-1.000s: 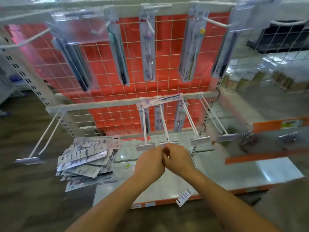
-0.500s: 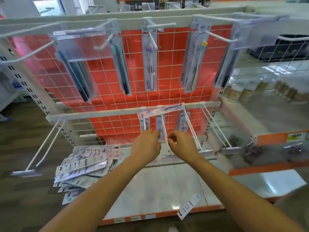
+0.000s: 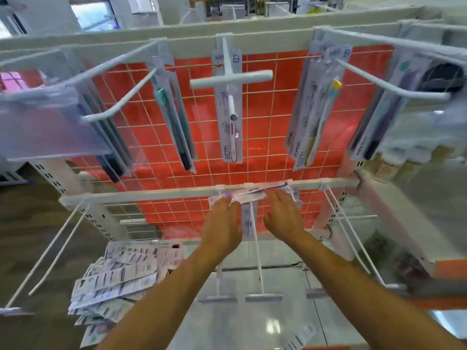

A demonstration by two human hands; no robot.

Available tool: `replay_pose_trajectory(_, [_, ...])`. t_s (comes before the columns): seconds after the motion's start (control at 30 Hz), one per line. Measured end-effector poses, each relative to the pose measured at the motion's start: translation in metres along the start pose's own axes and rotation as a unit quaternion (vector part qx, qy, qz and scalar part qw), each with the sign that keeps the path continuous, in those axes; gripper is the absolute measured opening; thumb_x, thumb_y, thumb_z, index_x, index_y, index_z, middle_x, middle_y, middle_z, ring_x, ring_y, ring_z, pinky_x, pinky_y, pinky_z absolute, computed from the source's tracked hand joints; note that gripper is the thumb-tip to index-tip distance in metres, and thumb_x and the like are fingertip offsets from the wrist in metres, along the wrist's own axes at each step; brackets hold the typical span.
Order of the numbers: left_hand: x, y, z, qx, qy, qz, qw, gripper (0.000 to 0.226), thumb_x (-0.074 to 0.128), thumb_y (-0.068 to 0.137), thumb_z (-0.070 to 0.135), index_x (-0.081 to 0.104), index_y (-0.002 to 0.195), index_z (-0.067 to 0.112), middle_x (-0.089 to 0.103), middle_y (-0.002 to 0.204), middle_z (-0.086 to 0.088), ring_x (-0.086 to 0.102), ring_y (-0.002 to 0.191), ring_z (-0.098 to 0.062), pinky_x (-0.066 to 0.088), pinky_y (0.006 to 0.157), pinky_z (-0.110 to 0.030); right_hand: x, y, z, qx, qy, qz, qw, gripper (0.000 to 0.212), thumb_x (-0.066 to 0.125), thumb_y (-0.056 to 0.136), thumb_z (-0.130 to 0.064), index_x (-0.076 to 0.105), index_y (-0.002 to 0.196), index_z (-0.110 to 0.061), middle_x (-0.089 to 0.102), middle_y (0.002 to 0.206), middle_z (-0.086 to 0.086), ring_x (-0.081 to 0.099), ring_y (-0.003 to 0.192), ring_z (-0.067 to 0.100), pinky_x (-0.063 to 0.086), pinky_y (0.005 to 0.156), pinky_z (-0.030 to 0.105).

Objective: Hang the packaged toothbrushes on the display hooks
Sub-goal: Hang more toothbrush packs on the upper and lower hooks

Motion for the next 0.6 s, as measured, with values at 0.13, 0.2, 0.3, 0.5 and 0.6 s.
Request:
replay_pose_trajectory(0.13, [0.008, 0.010, -0.004, -0.010, -0.004, 0.015, 1.000, 0.045, 0.074, 0.076, 0.012, 0.063, 0.120, 0.006, 0.065, 0.117, -0.014, 0.062, 0.103, -0.033, 0.054, 0.084, -0.040, 0.015, 0.023, 0.008, -0.017, -0.039, -0.037, 0.998, 0.064, 0.067, 0.067, 0.005, 0.055, 0.129, 0.000, 0.059, 0.128, 0.021, 0.055, 0.118, 0.039, 0.046, 0.098, 0.048])
replay_pose_trajectory(0.2, [0.009, 0.013, -0.005, -0.020, 0.001, 0.005, 1.000, 0.046, 0.083, 0.063, 0.011, 0.069, 0.106, 0.006, 0.069, 0.103, -0.013, 0.068, 0.090, -0.032, 0.057, 0.072, -0.038, 0.020, 0.033, 0.009, -0.023, -0.047, -0.061, 0.997, 0.071, 0.071, 0.067, 0.001, 0.050, 0.135, -0.004, 0.055, 0.134, 0.018, 0.053, 0.122, 0.037, 0.046, 0.100, 0.049])
replay_pose_trajectory(0.3, [0.011, 0.015, -0.007, -0.024, 0.004, 0.018, 1.000, 0.046, 0.084, 0.059, 0.012, 0.070, 0.103, 0.006, 0.070, 0.100, -0.013, 0.068, 0.086, -0.032, 0.057, 0.069, -0.037, 0.030, 0.041, 0.012, -0.028, -0.060, -0.089, 0.994, 0.078, 0.076, 0.068, -0.007, 0.045, 0.140, -0.007, 0.050, 0.141, 0.016, 0.047, 0.129, 0.037, 0.042, 0.102, 0.055])
replay_pose_trajectory(0.5, [0.013, 0.017, -0.004, -0.037, -0.006, 0.001, 0.999, 0.050, 0.055, 0.092, 0.021, 0.046, 0.140, 0.010, 0.048, 0.141, -0.010, 0.044, 0.128, -0.029, 0.037, 0.106, -0.037, 0.037, 0.042, 0.012, -0.032, -0.095, -0.103, 0.990, 0.056, 0.074, 0.068, -0.006, 0.059, 0.122, -0.012, 0.060, 0.126, 0.017, 0.051, 0.123, 0.040, 0.043, 0.098, 0.059])
replay_pose_trajectory(0.6, [0.014, 0.015, -0.003, -0.040, -0.006, 0.001, 0.999, 0.052, 0.053, 0.095, 0.025, 0.041, 0.144, 0.014, 0.044, 0.146, -0.007, 0.041, 0.132, -0.024, 0.034, 0.111, -0.035, 0.032, 0.038, 0.009, -0.045, -0.104, -0.086, 0.990, 0.048, 0.076, 0.068, -0.006, 0.062, 0.113, -0.015, 0.064, 0.114, 0.011, 0.056, 0.113, 0.035, 0.044, 0.096, 0.056])
Point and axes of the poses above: each hand's wrist, its own y-axis towards the middle knuckle, its own x-axis out of the palm, z = x × y, the point moved 2 cm from there along y, towards the middle knuckle
